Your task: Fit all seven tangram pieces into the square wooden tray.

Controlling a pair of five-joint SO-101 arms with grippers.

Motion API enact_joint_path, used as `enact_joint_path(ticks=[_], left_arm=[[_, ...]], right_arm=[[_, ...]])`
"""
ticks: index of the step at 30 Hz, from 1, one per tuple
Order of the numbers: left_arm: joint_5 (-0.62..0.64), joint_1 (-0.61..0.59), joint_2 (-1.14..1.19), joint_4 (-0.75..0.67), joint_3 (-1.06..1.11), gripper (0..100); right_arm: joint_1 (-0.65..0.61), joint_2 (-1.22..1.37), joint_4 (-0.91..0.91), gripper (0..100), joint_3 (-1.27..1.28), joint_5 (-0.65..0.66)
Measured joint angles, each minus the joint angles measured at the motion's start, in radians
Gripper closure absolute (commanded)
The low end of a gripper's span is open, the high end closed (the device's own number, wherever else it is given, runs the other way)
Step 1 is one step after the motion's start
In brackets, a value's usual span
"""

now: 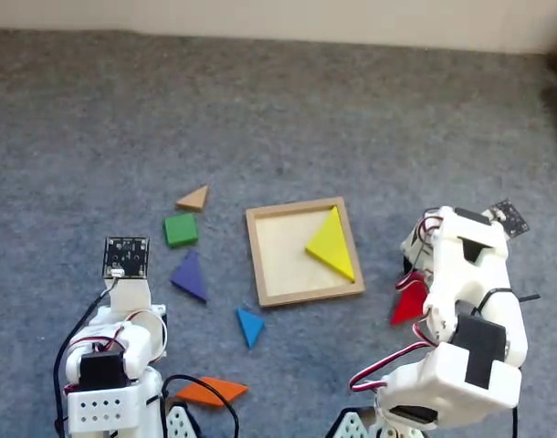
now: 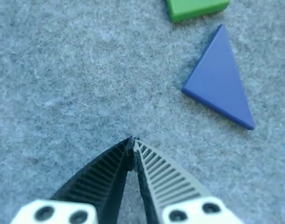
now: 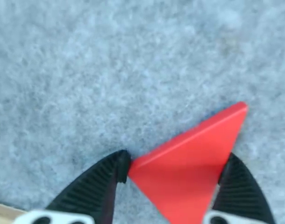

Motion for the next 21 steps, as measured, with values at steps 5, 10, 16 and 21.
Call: enact_joint_path(ticks=[5,10,16,21], left_arm=[[0.0,0.0,0.0,0.0,0.0,99],[0.0,0.0,0.0,0.0,0.0,99],[0.0,0.0,0.0,0.0,0.0,99],[0.0,0.0,0.0,0.0,0.0,99]], right_arm=[[0.009,-0.097,-0.012,79.1,-0.002,0.008],[-0.051,-0.206,0.028,79.1,0.0,0.04],[-0.141,-0.239,0.081,79.1,0.0,0.04],[-0.241,-0.241,0.107,79.1,0.0,0.051]])
